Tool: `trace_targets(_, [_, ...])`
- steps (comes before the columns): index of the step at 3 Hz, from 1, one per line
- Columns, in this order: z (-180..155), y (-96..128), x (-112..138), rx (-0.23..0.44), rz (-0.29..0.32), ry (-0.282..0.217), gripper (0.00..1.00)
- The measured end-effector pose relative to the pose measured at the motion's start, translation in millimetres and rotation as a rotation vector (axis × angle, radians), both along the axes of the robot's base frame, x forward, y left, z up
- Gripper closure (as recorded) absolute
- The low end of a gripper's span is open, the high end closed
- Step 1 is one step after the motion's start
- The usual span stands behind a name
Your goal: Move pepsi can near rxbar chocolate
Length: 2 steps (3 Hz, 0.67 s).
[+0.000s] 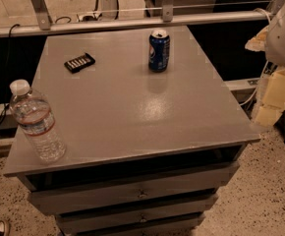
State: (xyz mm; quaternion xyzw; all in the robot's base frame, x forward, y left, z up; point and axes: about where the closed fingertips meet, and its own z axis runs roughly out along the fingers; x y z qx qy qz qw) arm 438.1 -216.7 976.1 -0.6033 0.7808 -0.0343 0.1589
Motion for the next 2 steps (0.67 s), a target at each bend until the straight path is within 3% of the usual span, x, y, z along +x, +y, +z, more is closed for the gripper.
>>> trace_targets(1, [0,0,0,0.0,0.0,0.0,0.0])
trace_targets(2, [-5,8,21,0.048,0.012,-0.036,0.0])
